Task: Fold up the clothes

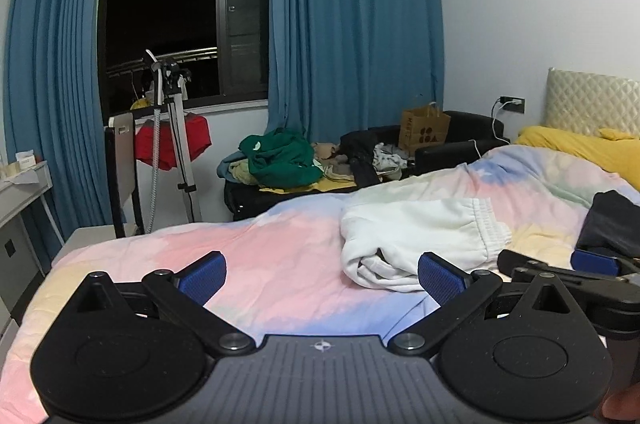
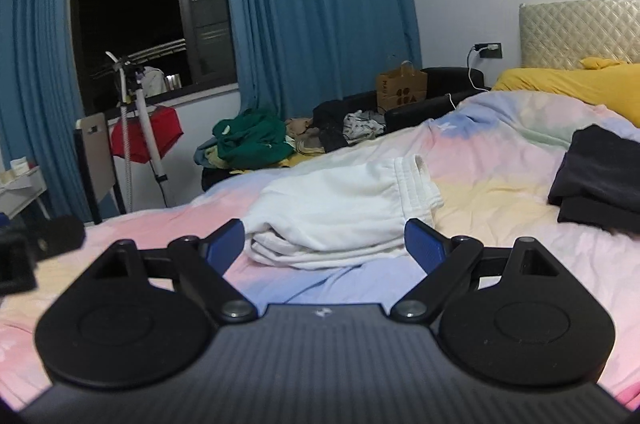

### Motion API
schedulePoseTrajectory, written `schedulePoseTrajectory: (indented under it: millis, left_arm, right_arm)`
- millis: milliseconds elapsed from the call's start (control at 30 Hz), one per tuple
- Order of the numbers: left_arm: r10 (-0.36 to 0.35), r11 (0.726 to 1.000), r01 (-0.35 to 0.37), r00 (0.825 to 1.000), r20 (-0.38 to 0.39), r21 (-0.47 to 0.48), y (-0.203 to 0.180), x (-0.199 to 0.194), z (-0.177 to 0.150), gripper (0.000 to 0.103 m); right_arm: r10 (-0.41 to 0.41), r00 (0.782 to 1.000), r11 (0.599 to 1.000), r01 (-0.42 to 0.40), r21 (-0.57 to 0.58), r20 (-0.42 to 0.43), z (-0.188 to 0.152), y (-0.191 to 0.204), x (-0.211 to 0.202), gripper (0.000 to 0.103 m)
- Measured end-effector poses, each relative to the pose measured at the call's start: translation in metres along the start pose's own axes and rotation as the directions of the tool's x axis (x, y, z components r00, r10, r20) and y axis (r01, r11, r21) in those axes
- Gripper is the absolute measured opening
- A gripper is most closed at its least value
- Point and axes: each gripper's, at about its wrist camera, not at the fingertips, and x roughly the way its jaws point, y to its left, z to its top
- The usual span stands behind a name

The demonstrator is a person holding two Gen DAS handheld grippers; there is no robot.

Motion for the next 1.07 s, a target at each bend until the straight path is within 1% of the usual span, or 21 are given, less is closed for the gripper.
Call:
schedulePoseTrajectory:
  millis: [133, 200, 300, 400, 600, 700, 867, 1067]
  left_arm:
    - [0.001, 1.000, -0.001, 1.000, -0.013, 0.022, 0.003, 0.015, -0.014, 0.103]
    - [-0.005, 1.000, 0.006, 1.000, -0.026, 0.030, 0.005, 0.025, -0.021, 0.103]
    - [0.000, 0.999, 0.001, 1.000, -0.031, 0.036, 0.008, 0.034, -0.027, 0.103]
    - [0.001, 0.999, 0.000, 0.999, -0.036, 0.042, 0.009, 0.041, -0.032, 0.103]
    - [0.005, 1.000, -0.004, 0.998, -0.063, 0.022, 0.012, 0.048, -0.042, 0.103]
    - [0.011, 1.000, -0.010, 0.998, -0.065, 0.030, 0.011, 0.049, -0.045, 0.103]
    - [0.002, 1.000, -0.001, 0.998, -0.069, 0.028, 0.009, 0.048, -0.047, 0.103]
    - [-0.003, 1.000, 0.003, 0.998, -0.069, 0.004, 0.011, 0.048, -0.048, 0.103]
  right_arm:
    - [0.000, 1.000, 1.000, 0.000, -0.001, -0.030, -0.014, 0.003, 0.010, 0.088]
    - [-0.010, 0.999, 1.000, 0.010, -0.004, -0.032, -0.023, 0.003, 0.013, 0.088]
    - [-0.019, 0.998, 1.000, 0.018, -0.010, -0.066, -0.034, 0.007, 0.023, 0.088]
    - [-0.022, 0.997, 1.000, 0.022, -0.002, -0.076, -0.034, 0.006, 0.028, 0.088]
    - [-0.025, 0.995, 1.000, 0.026, 0.006, -0.099, -0.037, 0.006, 0.032, 0.088]
    - [-0.027, 0.995, 1.000, 0.027, 0.001, -0.095, -0.037, 0.008, 0.031, 0.088]
    - [-0.036, 0.996, 0.999, 0.036, -0.008, -0.085, -0.038, 0.010, 0.028, 0.088]
    - [-0.038, 0.996, 0.999, 0.037, -0.013, -0.083, -0.039, 0.009, 0.028, 0.088]
